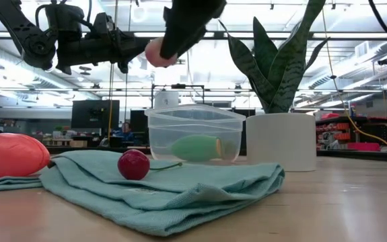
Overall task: Pick and placing Produce into tupperware
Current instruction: Put the peach into the container
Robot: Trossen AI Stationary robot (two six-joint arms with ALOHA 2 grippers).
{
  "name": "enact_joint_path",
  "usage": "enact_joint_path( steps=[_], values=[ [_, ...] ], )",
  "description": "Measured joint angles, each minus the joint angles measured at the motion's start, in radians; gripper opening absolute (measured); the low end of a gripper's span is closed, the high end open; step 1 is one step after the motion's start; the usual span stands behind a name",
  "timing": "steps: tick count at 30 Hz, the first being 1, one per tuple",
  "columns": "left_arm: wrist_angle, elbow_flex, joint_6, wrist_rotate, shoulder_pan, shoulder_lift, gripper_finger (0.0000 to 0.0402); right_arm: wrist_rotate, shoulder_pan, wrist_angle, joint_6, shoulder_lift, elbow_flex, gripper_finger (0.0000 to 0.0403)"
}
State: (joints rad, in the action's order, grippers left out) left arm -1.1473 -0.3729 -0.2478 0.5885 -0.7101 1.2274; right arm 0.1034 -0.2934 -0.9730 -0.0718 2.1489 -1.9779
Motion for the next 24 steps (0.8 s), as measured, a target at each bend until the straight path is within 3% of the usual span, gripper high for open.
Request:
enact_joint_path(
  steps=[24],
  values=[
    [0.0, 0.0, 0.0, 0.0, 0.0, 0.0, 0.0047, 0.0, 0.273, -0.166, 0.068, 0.001, -0.041, 0.0154]
  ],
)
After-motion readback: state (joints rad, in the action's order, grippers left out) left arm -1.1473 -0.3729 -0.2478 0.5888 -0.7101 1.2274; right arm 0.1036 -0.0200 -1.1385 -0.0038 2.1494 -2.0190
